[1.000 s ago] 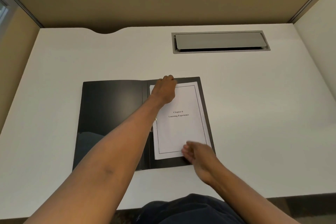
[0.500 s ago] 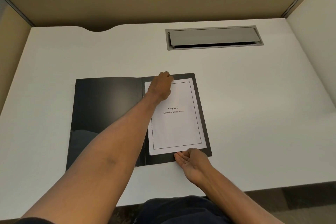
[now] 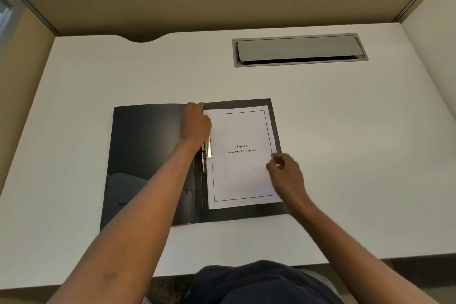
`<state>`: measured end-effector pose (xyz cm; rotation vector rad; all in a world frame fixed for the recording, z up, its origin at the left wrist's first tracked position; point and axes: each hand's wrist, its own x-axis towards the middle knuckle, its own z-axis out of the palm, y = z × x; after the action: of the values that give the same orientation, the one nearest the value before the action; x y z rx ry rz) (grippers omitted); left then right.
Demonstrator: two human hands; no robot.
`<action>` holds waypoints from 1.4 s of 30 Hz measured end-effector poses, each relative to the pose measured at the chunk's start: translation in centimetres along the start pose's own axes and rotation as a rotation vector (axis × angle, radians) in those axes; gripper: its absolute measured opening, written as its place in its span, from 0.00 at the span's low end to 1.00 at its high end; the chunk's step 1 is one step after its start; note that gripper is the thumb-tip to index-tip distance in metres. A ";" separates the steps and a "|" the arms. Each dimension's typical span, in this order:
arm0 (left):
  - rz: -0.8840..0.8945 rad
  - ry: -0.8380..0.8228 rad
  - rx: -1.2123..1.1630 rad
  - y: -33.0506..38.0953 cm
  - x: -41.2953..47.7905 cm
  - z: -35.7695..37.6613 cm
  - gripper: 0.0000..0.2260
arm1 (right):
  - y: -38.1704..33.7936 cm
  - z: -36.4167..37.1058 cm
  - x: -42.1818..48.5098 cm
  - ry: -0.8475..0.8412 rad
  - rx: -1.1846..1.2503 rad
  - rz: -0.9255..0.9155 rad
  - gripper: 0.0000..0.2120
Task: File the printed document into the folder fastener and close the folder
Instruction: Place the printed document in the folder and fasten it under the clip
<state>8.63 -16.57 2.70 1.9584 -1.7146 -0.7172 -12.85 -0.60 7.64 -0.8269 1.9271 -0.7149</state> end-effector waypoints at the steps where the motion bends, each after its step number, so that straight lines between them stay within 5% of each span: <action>1: -0.047 0.006 -0.022 -0.5 -0.1 -0.3 0.07 | -0.3 0.0 1.3 0.033 -0.105 -0.092 0.18; 10: -0.227 -0.107 -0.111 -1.2 -0.9 0.3 0.11 | 0.1 1.5 7.4 0.002 -0.492 -0.156 0.19; 27: -0.218 -0.118 -0.108 -1.2 -0.6 0.3 0.11 | 1.0 2.2 7.5 -0.018 -0.454 -0.243 0.31; 39: -0.214 -0.132 -0.033 -1.2 -0.4 0.3 0.05 | 0.9 2.0 7.8 -0.064 -0.534 -0.265 0.30; 42: -0.092 -0.112 0.104 -0.7 0.0 -0.2 0.17 | 0.9 1.9 7.5 -0.052 -0.661 -0.339 0.35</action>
<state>9.30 -16.50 2.35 2.1163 -1.7681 -0.7991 -14.25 -6.20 2.37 -1.5860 2.0147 -0.2227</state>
